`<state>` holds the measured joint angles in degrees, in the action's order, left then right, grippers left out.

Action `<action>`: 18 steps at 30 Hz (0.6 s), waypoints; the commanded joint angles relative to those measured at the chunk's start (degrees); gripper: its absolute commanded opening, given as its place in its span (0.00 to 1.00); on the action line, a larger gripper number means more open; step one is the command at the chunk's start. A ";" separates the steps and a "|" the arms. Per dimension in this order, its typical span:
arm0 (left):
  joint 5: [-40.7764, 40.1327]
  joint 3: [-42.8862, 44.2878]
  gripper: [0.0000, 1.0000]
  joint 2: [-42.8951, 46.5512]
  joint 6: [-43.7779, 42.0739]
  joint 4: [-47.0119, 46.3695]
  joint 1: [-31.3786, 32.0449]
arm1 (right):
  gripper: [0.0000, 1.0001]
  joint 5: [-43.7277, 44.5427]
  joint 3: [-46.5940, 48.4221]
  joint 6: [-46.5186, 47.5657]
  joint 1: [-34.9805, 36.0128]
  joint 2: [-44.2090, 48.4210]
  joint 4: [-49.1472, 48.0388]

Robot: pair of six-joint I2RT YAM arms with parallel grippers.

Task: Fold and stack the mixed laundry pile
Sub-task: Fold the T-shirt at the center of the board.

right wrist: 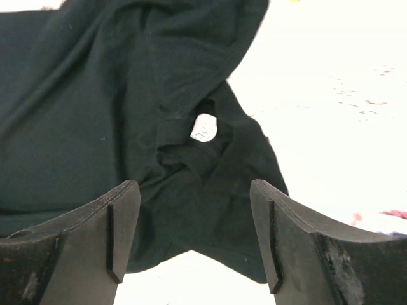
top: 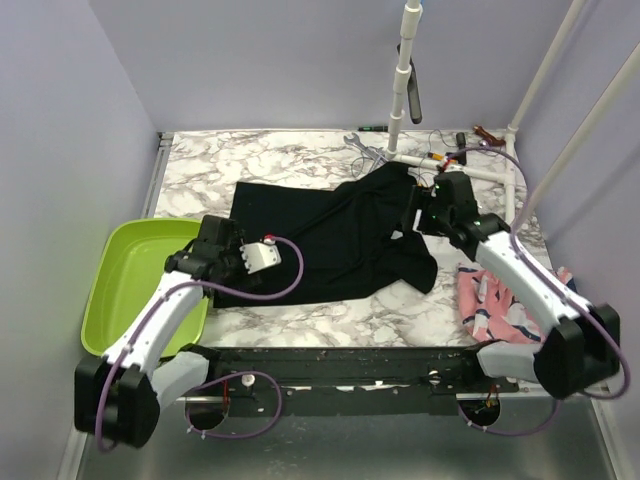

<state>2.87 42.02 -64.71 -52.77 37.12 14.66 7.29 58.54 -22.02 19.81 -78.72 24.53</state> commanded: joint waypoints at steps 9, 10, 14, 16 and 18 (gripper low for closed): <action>-2.33 -12.95 0.70 3.97 -6.51 -0.62 -0.33 | 0.80 5.96 -17.12 -16.03 -0.04 13.53 9.91; -4.26 -13.76 0.71 3.97 -6.47 -3.03 -0.33 | 0.80 6.47 -18.03 -17.41 -0.02 14.33 9.76; -3.69 -14.28 0.74 2.60 -5.81 -6.61 -0.39 | 0.79 4.34 -24.22 -21.81 -0.04 16.87 3.58; -4.33 -15.10 0.75 0.81 -5.95 -8.60 -0.42 | 0.78 3.59 -27.63 -23.32 -0.04 16.81 -1.03; -4.71 -15.71 0.75 -1.23 -6.21 -9.72 -0.42 | 0.75 4.18 -28.93 -23.91 -0.04 15.47 -3.40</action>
<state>1.08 28.97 -61.98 -58.74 32.60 14.72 11.14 33.32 -40.91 19.79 -62.22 28.36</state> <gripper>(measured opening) 0.743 0.777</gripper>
